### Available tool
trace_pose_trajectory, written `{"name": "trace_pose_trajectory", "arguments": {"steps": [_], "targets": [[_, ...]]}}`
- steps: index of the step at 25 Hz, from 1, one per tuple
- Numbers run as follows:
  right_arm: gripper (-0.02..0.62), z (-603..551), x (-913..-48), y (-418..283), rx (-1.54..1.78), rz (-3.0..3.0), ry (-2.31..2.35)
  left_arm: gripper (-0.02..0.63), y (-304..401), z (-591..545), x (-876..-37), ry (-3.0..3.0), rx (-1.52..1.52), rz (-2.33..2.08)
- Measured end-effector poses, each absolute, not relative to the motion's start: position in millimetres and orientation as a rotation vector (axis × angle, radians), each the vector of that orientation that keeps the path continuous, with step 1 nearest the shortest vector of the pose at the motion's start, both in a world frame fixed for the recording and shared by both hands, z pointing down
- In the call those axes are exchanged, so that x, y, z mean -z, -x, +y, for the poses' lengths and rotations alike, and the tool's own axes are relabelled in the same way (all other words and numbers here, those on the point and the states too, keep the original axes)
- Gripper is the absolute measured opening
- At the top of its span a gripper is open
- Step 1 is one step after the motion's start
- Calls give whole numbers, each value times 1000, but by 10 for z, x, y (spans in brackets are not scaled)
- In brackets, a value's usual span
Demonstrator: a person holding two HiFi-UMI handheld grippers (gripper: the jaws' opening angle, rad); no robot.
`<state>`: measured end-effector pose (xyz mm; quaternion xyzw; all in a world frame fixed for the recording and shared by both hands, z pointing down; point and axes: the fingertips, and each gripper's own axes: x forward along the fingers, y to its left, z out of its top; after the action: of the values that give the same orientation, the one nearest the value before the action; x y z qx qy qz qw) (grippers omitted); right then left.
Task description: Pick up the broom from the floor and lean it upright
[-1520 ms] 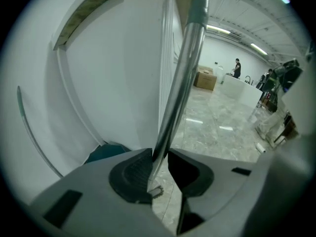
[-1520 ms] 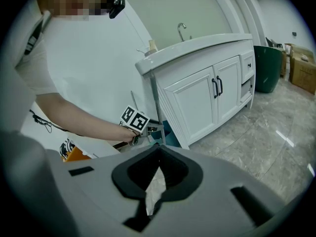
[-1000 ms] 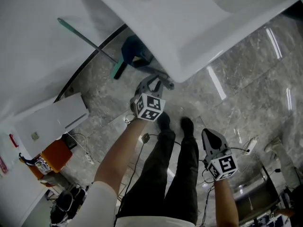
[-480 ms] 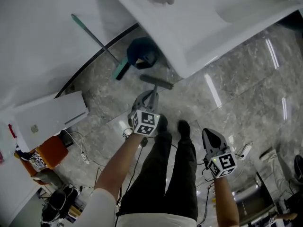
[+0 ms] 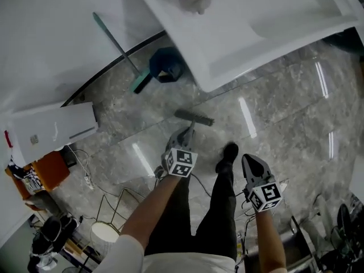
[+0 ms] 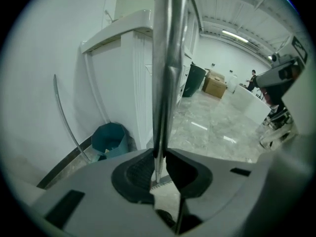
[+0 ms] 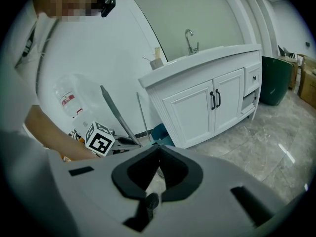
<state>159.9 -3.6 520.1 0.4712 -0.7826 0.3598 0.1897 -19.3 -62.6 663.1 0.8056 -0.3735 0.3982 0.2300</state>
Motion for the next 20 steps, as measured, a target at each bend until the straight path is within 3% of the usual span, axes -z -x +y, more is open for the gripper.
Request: {"name": "trace_pose_trajectory", "arguments": {"steps": [12,20], "targets": [[0,-8,-5256,-2170,-954,-2294,-1107,69,-513,-139,-6860,-2020,-1163,-1069],[0,-83,-5382,-2669,-960,-2270,-1138,71,-980,-733,-7127,-1967,-1156,-1132]]}}
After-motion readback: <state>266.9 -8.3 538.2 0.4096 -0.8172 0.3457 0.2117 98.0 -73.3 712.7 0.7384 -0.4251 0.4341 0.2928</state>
